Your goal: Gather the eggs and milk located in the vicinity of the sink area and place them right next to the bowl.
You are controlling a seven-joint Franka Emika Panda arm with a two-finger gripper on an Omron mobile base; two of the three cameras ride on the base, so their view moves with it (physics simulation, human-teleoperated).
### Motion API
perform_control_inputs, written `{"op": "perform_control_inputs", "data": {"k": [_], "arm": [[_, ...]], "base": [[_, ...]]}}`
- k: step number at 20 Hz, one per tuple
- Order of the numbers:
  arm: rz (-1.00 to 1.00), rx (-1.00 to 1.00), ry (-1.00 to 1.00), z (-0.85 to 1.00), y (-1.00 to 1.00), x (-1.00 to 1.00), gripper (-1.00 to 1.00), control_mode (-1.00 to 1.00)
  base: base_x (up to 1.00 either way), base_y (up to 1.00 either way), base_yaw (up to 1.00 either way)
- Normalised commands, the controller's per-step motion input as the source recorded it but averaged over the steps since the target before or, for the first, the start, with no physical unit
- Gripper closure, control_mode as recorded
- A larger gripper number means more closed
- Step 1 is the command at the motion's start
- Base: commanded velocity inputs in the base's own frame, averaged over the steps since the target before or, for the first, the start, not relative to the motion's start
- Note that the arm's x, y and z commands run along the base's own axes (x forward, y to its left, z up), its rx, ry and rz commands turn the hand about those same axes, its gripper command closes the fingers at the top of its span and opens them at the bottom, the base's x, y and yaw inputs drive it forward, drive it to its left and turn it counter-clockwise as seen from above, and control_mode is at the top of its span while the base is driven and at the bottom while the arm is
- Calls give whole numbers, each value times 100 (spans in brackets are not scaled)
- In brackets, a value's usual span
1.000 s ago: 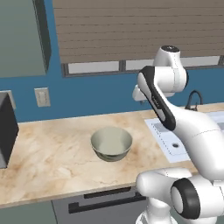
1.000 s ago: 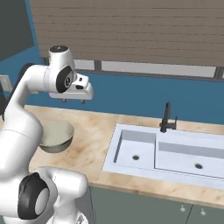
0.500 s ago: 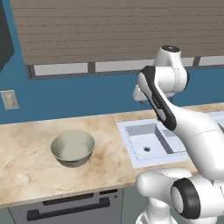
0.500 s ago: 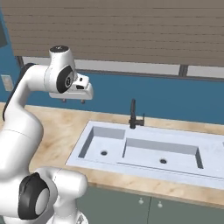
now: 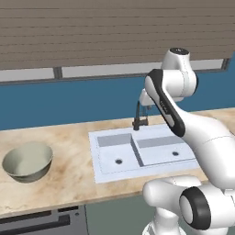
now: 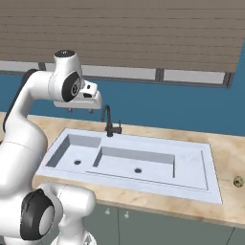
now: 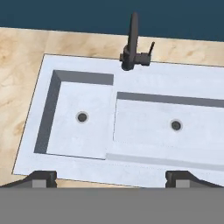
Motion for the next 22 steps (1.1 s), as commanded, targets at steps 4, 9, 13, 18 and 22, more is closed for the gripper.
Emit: {"op": "perform_control_inputs", "data": {"k": [4,9,13,18,22], "arm": [[0,0,0,0,0,0,-100,100],[0,0,0,0,0,0,-100,100],[0,0,0,0,0,0,-100,100],[0,0,0,0,0,0,-100,100],[0,0,0,0,0,0,-100,100]], "base": [[0,-70,0],[-2,-71,0],[-1,-69,0],[0,-61,0],[-1,-54,0]]}}
